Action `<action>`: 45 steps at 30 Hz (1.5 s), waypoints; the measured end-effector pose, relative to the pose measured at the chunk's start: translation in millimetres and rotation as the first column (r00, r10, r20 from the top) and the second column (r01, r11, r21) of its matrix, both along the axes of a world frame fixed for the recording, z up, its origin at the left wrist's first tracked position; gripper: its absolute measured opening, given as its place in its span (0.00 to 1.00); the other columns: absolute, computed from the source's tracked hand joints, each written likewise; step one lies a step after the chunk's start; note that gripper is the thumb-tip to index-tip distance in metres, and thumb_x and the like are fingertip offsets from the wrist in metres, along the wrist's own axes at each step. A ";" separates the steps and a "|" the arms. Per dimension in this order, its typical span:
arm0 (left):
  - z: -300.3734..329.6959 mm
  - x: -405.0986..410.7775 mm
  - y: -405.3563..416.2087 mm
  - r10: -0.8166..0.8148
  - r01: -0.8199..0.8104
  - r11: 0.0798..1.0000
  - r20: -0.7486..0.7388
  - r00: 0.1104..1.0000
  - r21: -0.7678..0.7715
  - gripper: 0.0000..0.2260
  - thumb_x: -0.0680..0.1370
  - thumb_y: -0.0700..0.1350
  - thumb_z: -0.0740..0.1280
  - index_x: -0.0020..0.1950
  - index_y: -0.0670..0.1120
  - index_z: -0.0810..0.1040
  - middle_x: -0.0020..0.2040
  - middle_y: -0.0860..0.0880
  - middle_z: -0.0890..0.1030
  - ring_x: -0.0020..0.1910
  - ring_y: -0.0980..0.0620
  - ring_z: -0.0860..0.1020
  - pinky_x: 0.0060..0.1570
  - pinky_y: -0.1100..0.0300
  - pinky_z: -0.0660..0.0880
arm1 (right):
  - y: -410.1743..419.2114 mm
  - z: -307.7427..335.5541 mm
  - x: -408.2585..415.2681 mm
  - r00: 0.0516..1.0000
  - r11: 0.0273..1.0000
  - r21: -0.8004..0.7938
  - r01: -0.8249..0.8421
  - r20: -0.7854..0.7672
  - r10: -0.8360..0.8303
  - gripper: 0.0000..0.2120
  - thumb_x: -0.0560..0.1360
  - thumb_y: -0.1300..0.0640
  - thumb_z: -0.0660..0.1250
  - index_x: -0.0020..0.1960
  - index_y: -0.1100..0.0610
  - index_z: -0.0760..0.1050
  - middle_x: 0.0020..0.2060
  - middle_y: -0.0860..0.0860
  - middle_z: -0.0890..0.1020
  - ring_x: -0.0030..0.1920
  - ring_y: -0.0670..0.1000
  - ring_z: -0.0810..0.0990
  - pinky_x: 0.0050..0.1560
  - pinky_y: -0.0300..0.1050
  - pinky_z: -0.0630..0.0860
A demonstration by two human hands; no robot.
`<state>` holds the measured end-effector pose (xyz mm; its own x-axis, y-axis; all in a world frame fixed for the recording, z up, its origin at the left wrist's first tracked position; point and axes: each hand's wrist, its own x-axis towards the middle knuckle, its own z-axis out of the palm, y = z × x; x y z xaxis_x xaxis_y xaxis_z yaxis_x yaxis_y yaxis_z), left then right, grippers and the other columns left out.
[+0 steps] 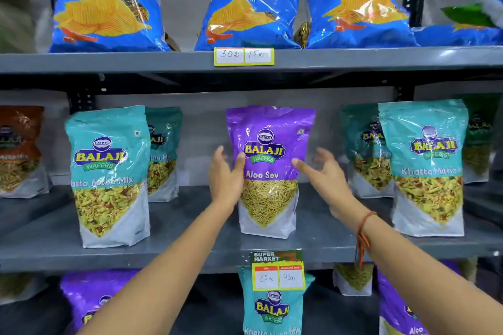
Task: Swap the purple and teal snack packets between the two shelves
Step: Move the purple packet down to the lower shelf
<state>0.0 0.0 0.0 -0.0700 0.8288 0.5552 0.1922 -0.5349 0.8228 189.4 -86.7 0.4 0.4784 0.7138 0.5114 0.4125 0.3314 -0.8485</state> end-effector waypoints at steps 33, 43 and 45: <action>-166.5 -167.9 -171.5 0.250 -0.269 0.963 0.330 0.910 0.011 0.08 0.75 0.50 0.68 0.36 0.53 0.80 0.35 0.46 0.74 0.35 0.57 0.69 0.35 0.63 0.70 | -85.3 -173.3 -174.7 0.902 0.904 0.016 -0.427 -0.068 0.427 0.23 0.74 0.45 0.68 0.36 0.65 0.75 0.29 0.60 0.73 0.34 0.46 0.68 0.34 0.54 0.67; -294.5 -187.6 -93.1 0.374 -0.374 0.899 -0.041 0.926 -0.228 0.26 0.70 0.64 0.62 0.33 0.40 0.75 0.27 0.45 0.70 0.31 0.52 0.65 0.34 0.50 0.66 | -9.2 -284.3 -182.2 0.963 0.889 -0.379 -0.258 -0.034 0.266 0.17 0.74 0.53 0.72 0.31 0.59 0.74 0.24 0.51 0.76 0.27 0.41 0.69 0.31 0.40 0.66; -305.2 -186.9 -67.7 0.357 -0.352 0.899 -0.031 0.934 -0.259 0.24 0.70 0.64 0.63 0.31 0.43 0.74 0.27 0.43 0.72 0.30 0.53 0.66 0.34 0.51 0.66 | 8.4 -293.5 -183.9 0.975 0.881 -0.424 -0.210 -0.019 0.223 0.16 0.74 0.54 0.72 0.34 0.62 0.75 0.27 0.53 0.80 0.30 0.48 0.75 0.34 0.47 0.68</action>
<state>-186.9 -67.7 -305.2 -0.3930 0.8606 0.3238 0.3148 -0.2049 0.9268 5.5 -78.3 -293.2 0.2768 0.9489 0.1518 0.3984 0.0304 -0.9167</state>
